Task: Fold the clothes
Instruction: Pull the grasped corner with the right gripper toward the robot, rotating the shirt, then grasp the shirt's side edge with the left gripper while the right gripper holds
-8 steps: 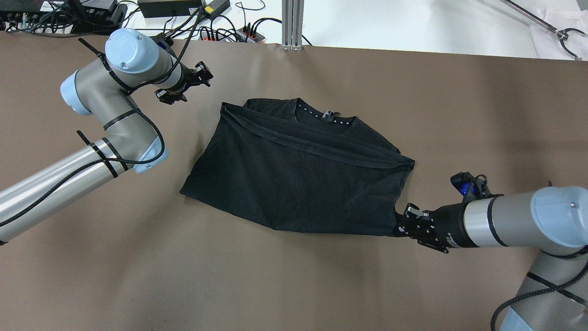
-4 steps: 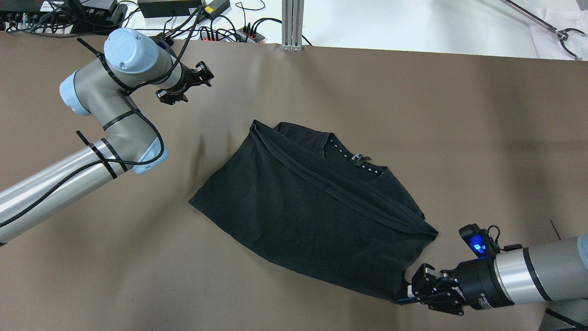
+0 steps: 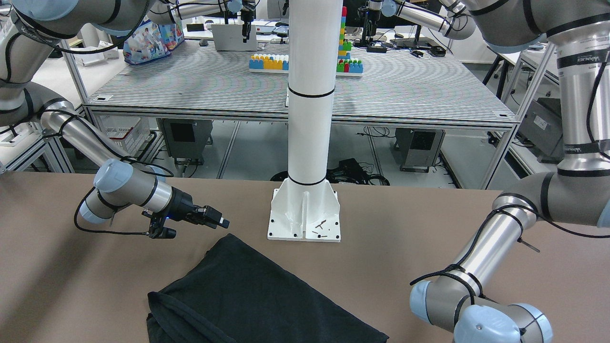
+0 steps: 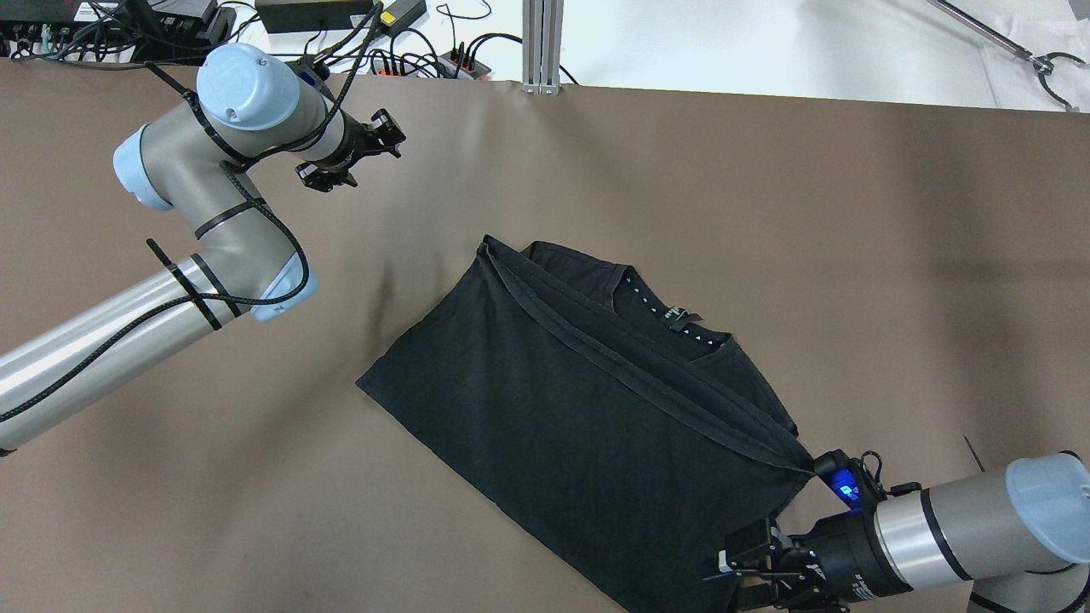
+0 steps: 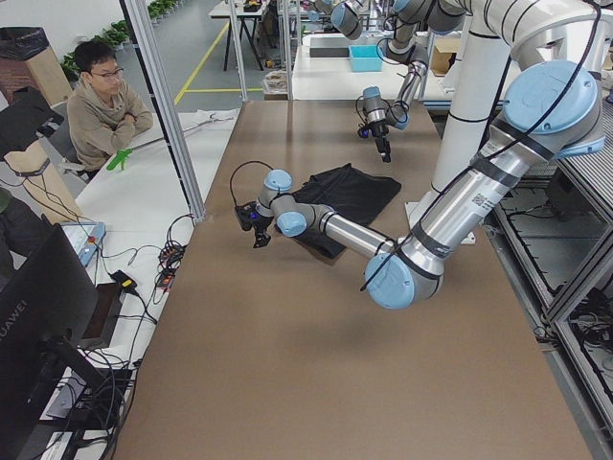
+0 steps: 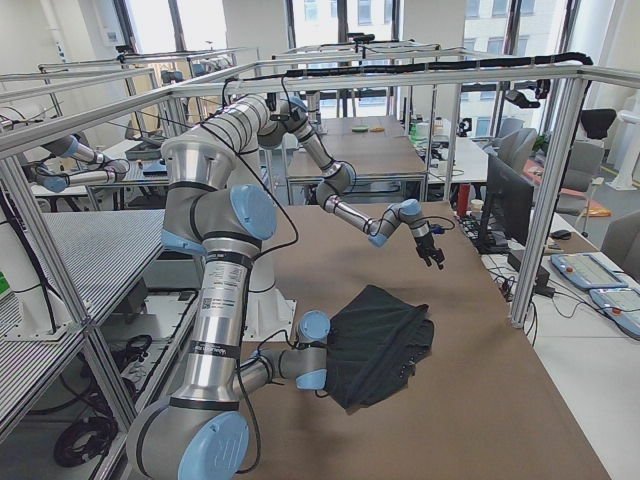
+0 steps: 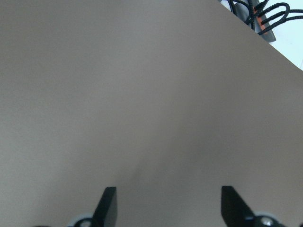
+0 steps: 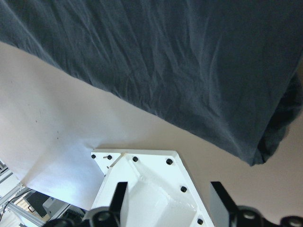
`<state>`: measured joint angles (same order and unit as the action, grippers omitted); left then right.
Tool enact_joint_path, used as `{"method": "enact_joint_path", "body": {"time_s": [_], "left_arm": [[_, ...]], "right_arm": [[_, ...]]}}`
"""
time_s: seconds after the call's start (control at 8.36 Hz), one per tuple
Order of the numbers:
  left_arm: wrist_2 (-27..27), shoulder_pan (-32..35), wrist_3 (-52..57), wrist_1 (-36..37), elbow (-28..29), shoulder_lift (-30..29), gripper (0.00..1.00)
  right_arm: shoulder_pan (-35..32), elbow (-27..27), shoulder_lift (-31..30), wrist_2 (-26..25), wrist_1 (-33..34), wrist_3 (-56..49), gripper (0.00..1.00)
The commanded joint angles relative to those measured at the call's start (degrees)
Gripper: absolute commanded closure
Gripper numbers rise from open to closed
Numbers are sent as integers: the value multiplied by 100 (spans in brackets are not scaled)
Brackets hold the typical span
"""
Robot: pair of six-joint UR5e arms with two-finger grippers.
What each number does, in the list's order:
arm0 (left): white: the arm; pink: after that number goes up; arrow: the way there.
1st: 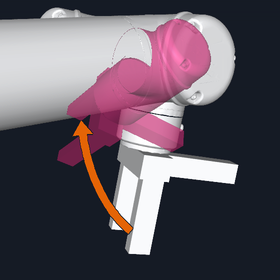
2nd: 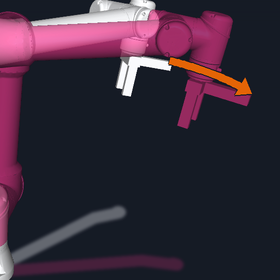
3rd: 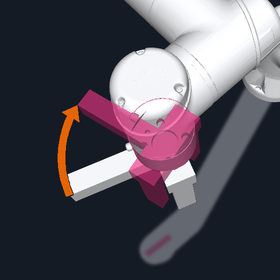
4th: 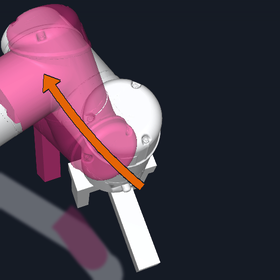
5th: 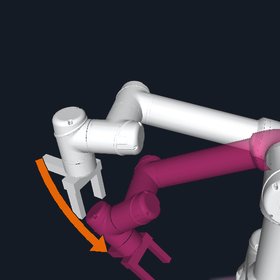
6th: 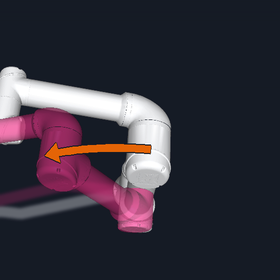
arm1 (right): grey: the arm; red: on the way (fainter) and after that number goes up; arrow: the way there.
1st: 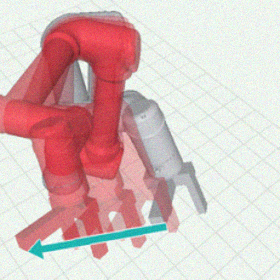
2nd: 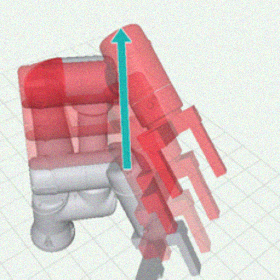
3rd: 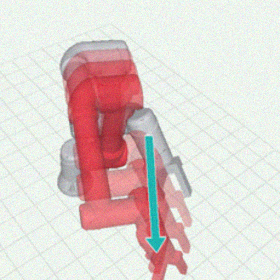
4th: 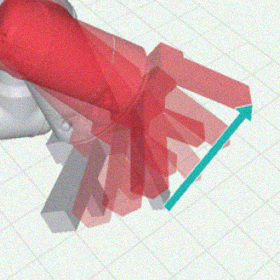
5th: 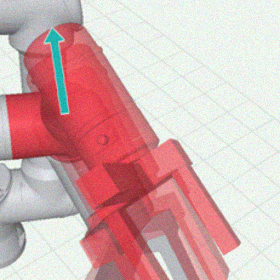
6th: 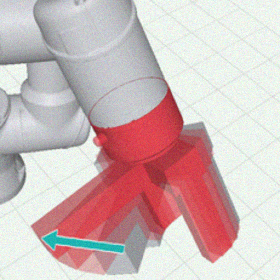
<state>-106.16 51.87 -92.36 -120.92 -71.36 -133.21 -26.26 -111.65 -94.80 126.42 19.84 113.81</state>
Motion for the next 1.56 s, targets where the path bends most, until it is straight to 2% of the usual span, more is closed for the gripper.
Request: {"method": "enact_joint_path", "body": {"time_s": [0.0,0.36,0.48,0.72,0.84,1.08,1.44], "left_arm": [[-159,-54,-158,59,-141,-21,19],[-168,-194,-230,51,-211,-56,19],[-81,-639,-334,51,-673,292,20],[129,-1176,-912,59,-1753,1012,19],[601,-1606,-1003,51,-2193,1399,19],[755,-1812,-1030,51,-2399,1683,20],[755,-1961,-1065,7,-2636,2228,20]], "right_arm": [[-54,354,67,-686,-16,-95,5],[-63,617,276,-794,37,-105,5],[-237,766,435,-986,107,-148,5],[-589,1257,1065,-1155,667,-726,5],[-756,1503,1426,-1163,931,-807,5],[-1125,1725,1674,-1155,986,-808,5],[-1285,1743,1938,-1172,1047,-808,5]]}}
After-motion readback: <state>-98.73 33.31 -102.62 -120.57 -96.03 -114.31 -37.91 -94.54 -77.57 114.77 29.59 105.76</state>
